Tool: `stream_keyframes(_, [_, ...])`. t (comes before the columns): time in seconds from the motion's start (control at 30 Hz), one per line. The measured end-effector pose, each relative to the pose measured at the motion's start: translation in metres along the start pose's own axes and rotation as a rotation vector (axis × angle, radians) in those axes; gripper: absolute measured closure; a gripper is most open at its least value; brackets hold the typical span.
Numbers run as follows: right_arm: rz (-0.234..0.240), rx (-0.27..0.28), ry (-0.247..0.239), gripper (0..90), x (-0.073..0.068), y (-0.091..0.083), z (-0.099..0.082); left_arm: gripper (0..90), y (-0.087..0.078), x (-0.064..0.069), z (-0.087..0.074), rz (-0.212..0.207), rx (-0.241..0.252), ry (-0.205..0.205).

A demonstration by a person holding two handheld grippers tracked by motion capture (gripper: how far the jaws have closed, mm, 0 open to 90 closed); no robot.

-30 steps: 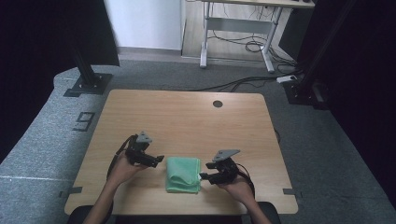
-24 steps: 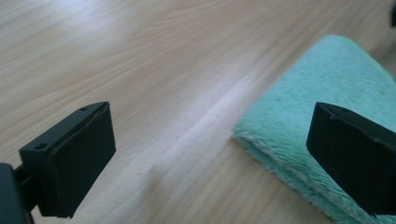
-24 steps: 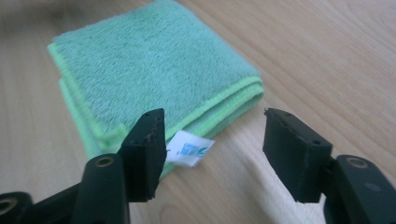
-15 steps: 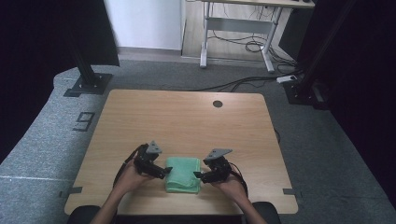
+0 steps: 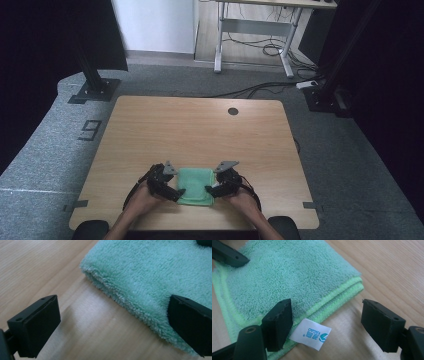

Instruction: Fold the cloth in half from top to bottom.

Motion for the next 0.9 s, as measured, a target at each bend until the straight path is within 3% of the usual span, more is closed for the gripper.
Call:
stream_keyframes(0.23, [-0.027, 0.004, 0.026, 25.1, 0.019, 0.009, 0.013, 0.0, 0.011, -0.022, 0.01, 0.04, 0.033, -0.049])
stream_keyframes(0.3, [-0.036, 0.003, 0.043, 25.1, 0.026, 0.013, 0.017, 0.0, 0.015, -0.027, 0.011, 0.034, 0.046, -0.085])
stream_keyframes(0.4, [-0.031, -0.003, 0.061, 27.3, 0.031, 0.014, 0.022, 0.0, 0.016, -0.027, 0.01, 0.029, 0.046, -0.099])
stream_keyframes(0.47, [-0.041, 0.008, 0.05, 28.0, 0.03, 0.011, 0.025, 0.0, 0.016, -0.027, 0.01, 0.031, 0.044, -0.099])
stream_keyframes(0.57, [-0.019, 0.034, 0.036, 27.6, 0.023, 0.008, 0.028, 0.0, 0.016, -0.027, 0.01, 0.032, 0.044, -0.106])
stream_keyframes(0.67, [-0.003, 0.018, 0.015, 26.4, 0.015, 0.01, 0.028, 0.0, 0.016, -0.026, 0.009, 0.03, 0.051, -0.128])
stream_keyframes(0.9, [-0.024, 0.003, -0.019, 26.0, 0.007, -0.002, 0.012, 0.0, 0.016, -0.026, 0.009, 0.034, 0.049, -0.129])
Point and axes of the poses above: each handheld gripper's, and its own axes: y roughly forward along the jaws, z roughly out of its top, x roughly to its right, the point moved 6 cm from there along y, roughly forward along the jaws, and after that the axes turned 6 degrees about y, right-handed, at the moved point
